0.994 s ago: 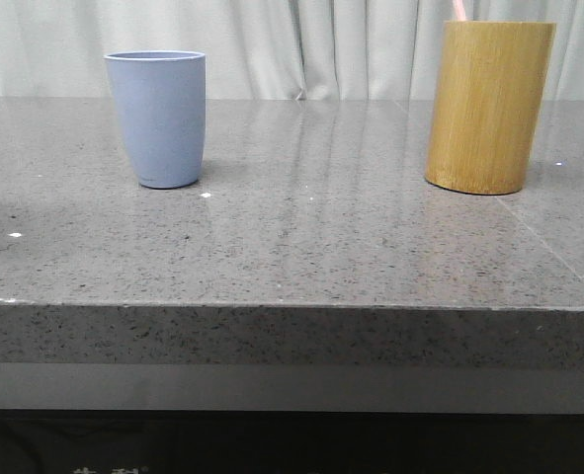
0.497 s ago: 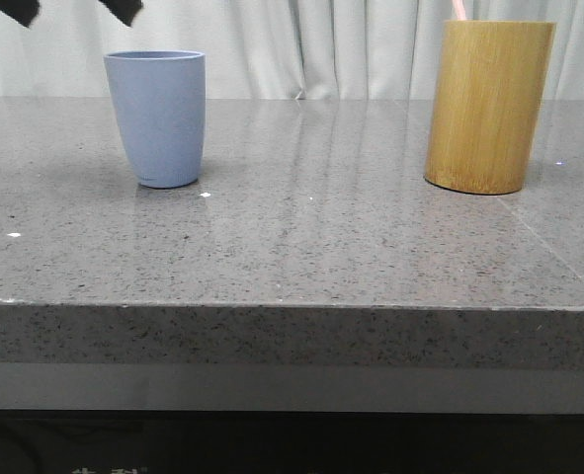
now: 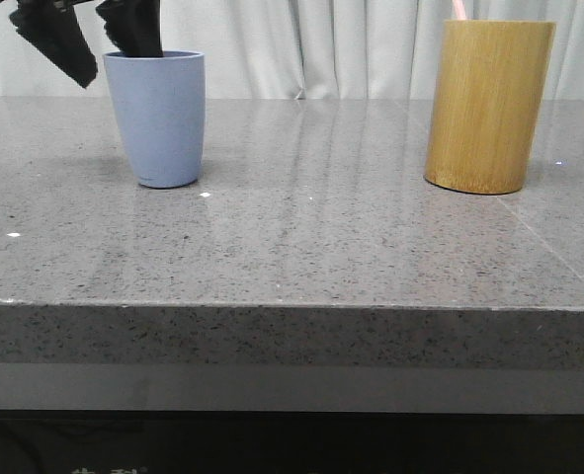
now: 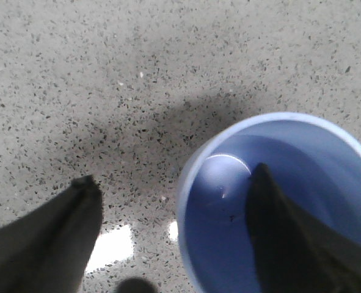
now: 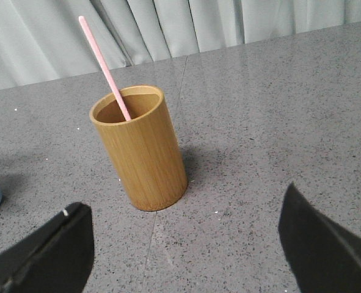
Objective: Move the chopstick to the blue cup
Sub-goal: 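Lower the left gripper onto the light blue cup's rim and grasp it, then carry the blue cup with the left gripper beside the bamboo holder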
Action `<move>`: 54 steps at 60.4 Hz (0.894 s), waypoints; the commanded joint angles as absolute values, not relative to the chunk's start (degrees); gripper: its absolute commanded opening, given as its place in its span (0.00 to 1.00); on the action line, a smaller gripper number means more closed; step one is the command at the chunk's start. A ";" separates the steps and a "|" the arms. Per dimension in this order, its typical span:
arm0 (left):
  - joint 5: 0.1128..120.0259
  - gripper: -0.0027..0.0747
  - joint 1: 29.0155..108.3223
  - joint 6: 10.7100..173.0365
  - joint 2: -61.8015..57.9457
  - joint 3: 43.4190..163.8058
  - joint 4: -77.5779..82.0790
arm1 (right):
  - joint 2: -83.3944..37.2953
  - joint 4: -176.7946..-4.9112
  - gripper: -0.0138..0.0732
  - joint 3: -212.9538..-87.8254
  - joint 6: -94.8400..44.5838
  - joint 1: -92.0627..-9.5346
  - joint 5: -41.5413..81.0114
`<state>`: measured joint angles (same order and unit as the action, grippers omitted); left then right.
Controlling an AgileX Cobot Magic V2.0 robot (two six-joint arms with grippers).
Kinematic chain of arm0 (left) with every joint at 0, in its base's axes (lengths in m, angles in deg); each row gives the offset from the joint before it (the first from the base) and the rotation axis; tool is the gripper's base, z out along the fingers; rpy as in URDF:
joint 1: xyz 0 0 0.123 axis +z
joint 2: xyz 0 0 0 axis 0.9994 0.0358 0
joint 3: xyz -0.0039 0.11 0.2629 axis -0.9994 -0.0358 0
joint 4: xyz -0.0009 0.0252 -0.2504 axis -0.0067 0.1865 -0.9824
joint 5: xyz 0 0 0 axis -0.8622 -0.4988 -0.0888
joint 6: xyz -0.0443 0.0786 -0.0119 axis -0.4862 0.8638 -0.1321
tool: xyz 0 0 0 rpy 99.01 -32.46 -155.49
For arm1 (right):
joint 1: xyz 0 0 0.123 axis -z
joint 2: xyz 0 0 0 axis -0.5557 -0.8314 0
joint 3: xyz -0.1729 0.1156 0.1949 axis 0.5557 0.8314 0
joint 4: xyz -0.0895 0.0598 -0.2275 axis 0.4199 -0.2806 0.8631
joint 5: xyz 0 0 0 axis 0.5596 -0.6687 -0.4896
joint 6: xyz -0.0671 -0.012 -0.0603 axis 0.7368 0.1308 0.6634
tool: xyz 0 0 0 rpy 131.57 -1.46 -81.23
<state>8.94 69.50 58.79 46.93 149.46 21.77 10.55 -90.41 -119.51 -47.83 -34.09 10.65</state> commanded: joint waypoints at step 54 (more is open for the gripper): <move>7.20 0.01 59.60 67.43 51.14 169.11 11.13 | 9.91 -90.90 0.88 -121.63 -47.18 -33.91 14.94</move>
